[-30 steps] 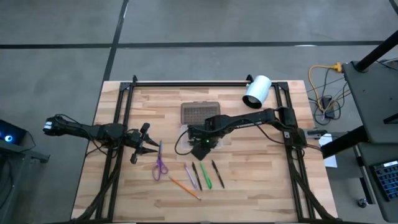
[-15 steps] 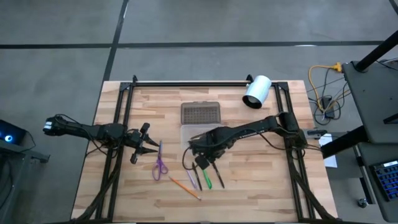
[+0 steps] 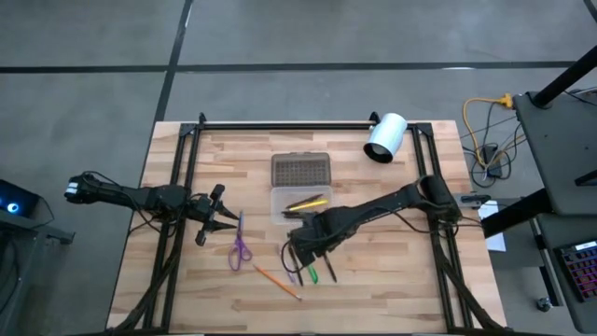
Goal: Pick & place school supplies into a supply box
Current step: Put the black pen into the supply box
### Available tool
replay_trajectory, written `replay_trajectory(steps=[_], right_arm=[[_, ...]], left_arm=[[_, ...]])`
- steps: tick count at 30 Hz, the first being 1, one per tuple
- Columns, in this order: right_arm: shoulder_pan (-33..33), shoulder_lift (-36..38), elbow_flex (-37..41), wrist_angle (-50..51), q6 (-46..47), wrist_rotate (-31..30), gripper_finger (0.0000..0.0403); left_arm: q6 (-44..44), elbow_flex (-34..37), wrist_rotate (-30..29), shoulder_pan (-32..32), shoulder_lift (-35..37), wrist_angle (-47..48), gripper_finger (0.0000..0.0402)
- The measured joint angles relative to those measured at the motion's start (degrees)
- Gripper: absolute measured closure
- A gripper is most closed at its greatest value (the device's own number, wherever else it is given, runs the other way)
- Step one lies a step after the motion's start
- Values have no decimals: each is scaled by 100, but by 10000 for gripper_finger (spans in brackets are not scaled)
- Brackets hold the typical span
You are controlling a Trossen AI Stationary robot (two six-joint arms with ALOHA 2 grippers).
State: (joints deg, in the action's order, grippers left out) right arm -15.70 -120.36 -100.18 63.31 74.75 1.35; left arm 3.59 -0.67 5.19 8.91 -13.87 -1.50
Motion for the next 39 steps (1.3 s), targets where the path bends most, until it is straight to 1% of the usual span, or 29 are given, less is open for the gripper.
replay_trajectory(steps=[10, 15, 19, 25, 33, 39], right_arm=[[-299, -67, 7, 66, 495, -141, 317], [-385, -66, 118, 0, 821, -153, 324], [-407, -68, 337, -174, 999, -11, 331], [-407, -76, 676, -703, 1008, 89, 334], [-420, -76, 883, -772, 922, 9, 322], [-423, -74, 1135, -1224, 867, 4, 317]], left_arm=[[1, 0, 2, 1, 0, 0, 303], [1, 0, 0, 0, 2, 0, 303], [0, 0, 1, 2, 2, 0, 303], [-1, 0, 0, 2, 2, 0, 303], [1, 0, 0, 0, 0, 0, 303], [1, 0, 0, 2, 0, 0, 303]])
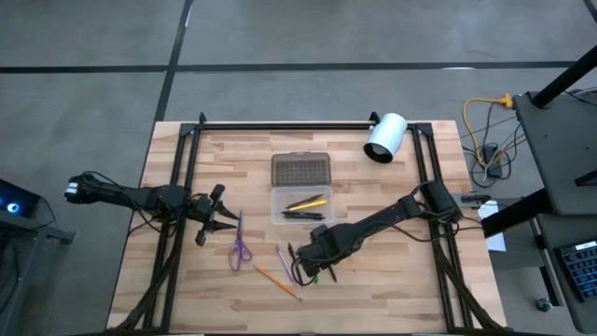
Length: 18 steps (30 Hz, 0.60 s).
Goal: Pick & place school supplies into a supply box
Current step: Put the black pen into the supply box
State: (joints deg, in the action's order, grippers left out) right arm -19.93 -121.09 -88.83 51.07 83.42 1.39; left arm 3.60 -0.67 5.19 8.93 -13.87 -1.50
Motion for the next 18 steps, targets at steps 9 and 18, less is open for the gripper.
replay_trajectory(steps=[9, 18], right_arm=[[-4, 42, 496, -559, -7, 168, 328], [-18, 35, 555, -575, -292, 42, 331]], left_arm=[[-2, 0, 2, -1, 0, 0, 303], [0, 0, 0, -2, 0, 0, 303]])
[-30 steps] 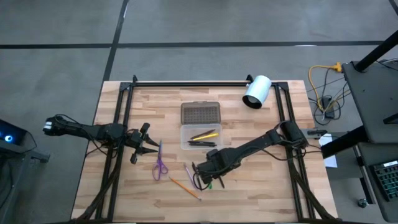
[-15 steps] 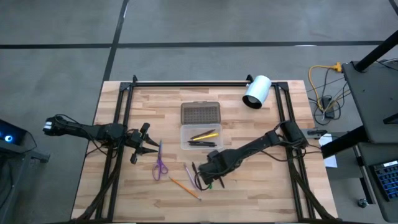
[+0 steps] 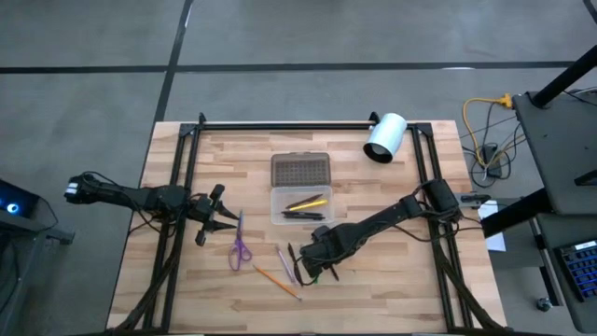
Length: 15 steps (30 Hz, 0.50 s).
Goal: Pick & place school supplies into a supply box
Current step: Put the black pen into the supply box
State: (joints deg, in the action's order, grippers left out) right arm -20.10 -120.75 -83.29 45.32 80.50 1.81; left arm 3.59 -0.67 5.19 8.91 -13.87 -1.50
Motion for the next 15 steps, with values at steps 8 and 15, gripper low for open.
replay_trajectory(steps=[8, 15], right_arm=[[-91, -11, 4, -2, -348, -435, 333], [-111, -13, 11, 11, -311, -479, 346]], left_arm=[[-2, 0, 0, 0, 0, 0, 303], [0, 0, 2, 1, 0, 0, 303]])
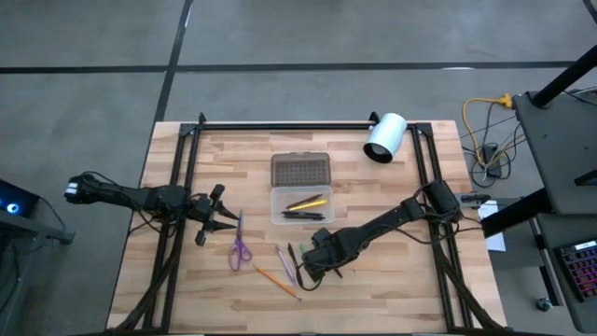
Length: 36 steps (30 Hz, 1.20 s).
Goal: Pick & place school supplies into a supply box
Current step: Put the black pen into the supply box
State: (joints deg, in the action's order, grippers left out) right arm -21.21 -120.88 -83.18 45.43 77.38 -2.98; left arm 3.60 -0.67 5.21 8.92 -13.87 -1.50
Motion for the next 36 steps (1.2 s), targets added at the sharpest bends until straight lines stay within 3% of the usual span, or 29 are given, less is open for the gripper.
replay_trajectory(steps=[6, 13, 36], right_arm=[[4, 0, 2, 11, 20, 3, 383], [11, 19, -57, 54, -73, 75, 386], [461, -9, -1146, 559, -3529, -522, 390]], left_arm=[[-1, 0, -2, 0, 0, 0, 303], [-1, 0, -1, 0, 0, 0, 303], [0, 0, -2, 0, 2, 0, 303]])
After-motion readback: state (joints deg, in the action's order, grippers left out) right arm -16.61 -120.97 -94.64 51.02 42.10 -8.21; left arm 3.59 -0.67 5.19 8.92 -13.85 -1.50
